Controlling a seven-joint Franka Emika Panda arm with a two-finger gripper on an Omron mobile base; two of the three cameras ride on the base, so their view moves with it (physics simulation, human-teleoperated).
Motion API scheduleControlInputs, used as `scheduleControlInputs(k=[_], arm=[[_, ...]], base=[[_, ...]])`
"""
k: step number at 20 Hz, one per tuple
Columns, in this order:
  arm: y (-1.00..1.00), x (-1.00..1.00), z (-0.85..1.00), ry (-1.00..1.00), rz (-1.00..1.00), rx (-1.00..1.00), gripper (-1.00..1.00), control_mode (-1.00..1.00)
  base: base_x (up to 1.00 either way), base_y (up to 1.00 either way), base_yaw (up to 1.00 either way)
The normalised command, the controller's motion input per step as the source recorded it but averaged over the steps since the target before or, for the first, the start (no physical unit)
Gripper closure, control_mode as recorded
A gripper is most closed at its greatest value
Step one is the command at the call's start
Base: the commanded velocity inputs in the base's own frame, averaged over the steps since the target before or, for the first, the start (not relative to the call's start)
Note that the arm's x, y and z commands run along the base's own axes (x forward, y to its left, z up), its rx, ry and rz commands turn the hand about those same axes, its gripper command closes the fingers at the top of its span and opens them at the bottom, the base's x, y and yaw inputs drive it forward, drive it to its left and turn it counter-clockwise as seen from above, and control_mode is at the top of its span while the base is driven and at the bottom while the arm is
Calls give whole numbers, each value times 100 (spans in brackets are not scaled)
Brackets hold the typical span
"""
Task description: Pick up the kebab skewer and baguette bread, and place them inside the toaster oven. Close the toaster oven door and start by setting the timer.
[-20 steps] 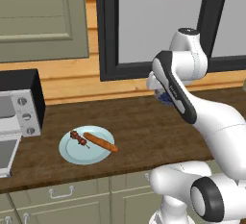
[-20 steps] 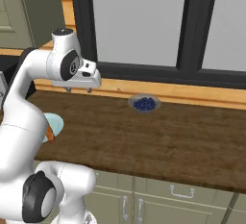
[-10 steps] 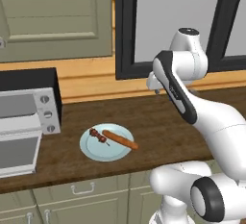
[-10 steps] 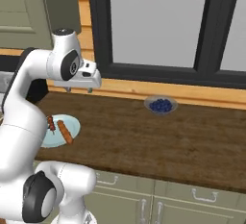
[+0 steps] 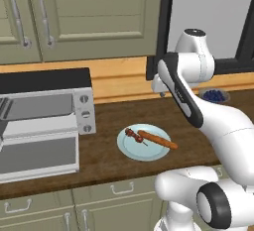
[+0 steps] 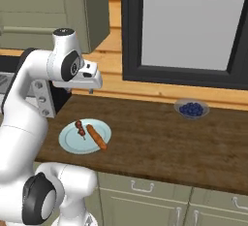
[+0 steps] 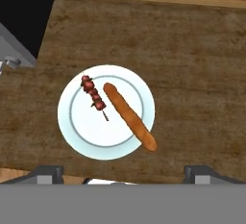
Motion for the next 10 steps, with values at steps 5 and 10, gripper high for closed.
scheduleControlInputs(k=[5,10], arm=[[0,0,0,0,0,0,-100,100],[0,0,0,0,0,0,-100,100]], base=[[5,59,0],[0,0,0]])
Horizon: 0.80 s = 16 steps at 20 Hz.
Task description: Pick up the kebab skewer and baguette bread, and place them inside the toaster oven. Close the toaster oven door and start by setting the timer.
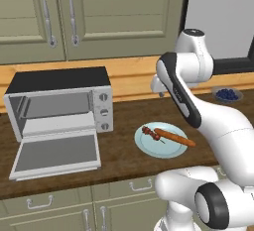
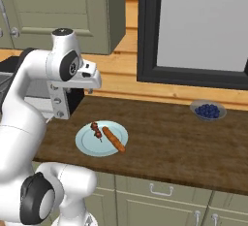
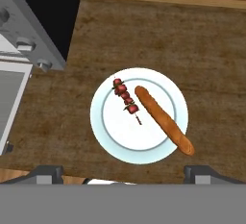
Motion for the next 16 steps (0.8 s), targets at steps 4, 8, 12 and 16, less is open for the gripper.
scheduleControlInputs(k=[4,8,12,16], arm=[[0,0,0,0,0,0,-100,100],[0,0,0,0,0,0,-100,-100],[0,0,0,0,0,0,-100,-100],[0,-36,-5,-7,0,0,-100,-100]], base=[[0,0,0],[0,0,0],[0,0,0],[0,0,0]])
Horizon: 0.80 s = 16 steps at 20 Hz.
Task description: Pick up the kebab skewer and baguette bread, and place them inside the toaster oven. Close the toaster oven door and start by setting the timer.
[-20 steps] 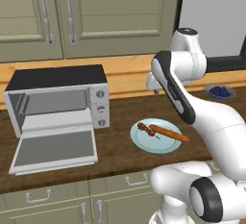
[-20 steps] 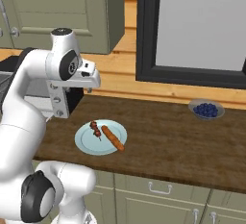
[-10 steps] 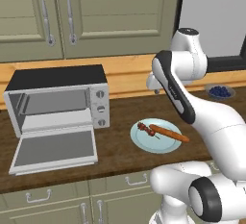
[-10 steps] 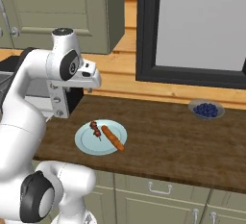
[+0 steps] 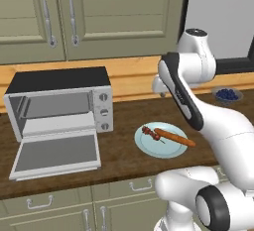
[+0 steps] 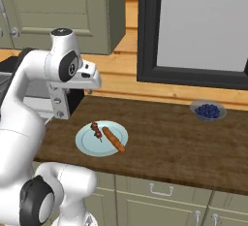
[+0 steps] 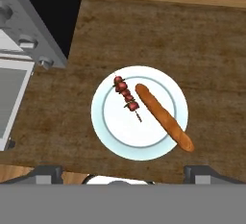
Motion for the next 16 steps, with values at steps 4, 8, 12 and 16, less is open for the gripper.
scheduleControlInputs(k=[4,8,12,16], arm=[[34,-86,-74,-17,2,5,-100,-100],[100,-34,-42,-28,10,-10,-100,-100],[100,11,-7,-19,-9,-17,-100,-100],[100,41,-6,0,-4,-22,-100,-100]], base=[[0,0,0],[0,0,0],[0,0,0],[0,0,0]])
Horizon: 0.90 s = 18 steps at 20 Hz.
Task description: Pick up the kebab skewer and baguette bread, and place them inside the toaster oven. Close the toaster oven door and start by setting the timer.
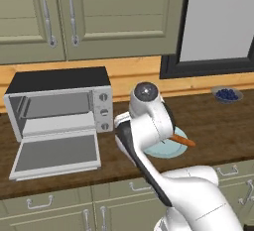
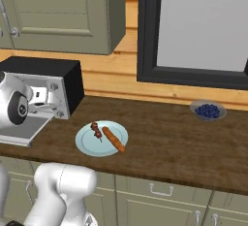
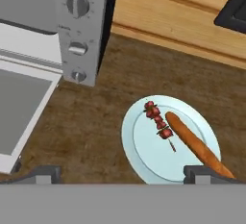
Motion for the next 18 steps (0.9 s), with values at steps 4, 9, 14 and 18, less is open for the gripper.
scheduleControlInputs(k=[4,9,14,18], arm=[[100,67,0,0,-6,-22,-100,-100],[100,59,0,3,1,-12,-100,-100],[98,41,-1,0,16,2,-100,-100],[52,20,-34,-3,6,4,-100,-100]], base=[[0,0,0],[0,0,0],[0,0,0],[0,0,0]])
